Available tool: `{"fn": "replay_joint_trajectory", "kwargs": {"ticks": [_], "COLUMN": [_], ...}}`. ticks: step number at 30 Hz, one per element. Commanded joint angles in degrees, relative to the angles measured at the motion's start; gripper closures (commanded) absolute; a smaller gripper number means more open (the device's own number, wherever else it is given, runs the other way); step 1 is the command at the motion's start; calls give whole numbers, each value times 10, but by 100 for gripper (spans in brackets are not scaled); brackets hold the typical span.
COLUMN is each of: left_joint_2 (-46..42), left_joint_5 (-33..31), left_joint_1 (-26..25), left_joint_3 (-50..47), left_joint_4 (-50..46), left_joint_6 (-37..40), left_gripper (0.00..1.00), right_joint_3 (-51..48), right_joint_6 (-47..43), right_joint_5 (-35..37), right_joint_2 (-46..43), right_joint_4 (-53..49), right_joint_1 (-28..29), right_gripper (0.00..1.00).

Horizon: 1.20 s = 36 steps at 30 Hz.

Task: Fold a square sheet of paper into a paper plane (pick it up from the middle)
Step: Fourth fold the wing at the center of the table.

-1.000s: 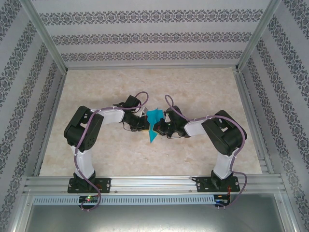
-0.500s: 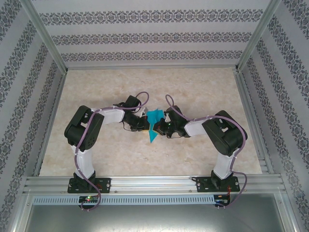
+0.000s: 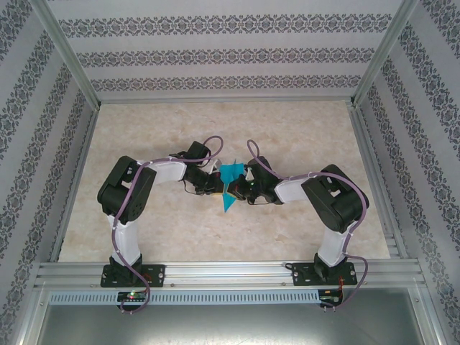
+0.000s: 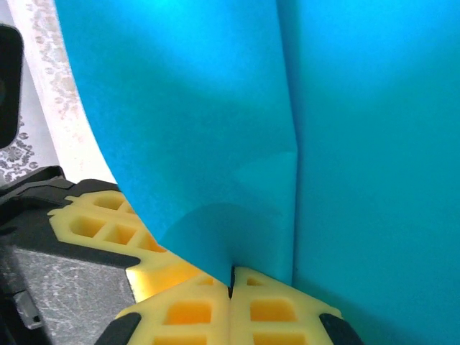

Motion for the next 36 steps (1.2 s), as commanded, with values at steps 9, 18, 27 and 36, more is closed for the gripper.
{"fn": "replay_joint_trajectory", "kwargs": {"ticks": [9, 18, 27, 36], "left_joint_2": [25, 20, 18, -5], "left_joint_5": [-23, -20, -13, 0], "left_joint_1": [2, 2, 3, 12], "left_joint_3": [-12, -18, -22, -24], "left_joint_4": [-22, -18, -9, 2], "left_joint_6": [17, 13, 8, -6], "left_gripper": [100, 100, 100, 100], "right_joint_3": [2, 12, 22, 15], "right_joint_6": [12, 8, -15, -31], "right_joint_5": [-6, -3, 11, 25], "right_joint_2": [16, 31, 43, 48], "right_joint_4": [36, 28, -14, -42], "right_joint_1": [3, 5, 9, 12], "right_gripper": [95, 95, 95, 96]}}
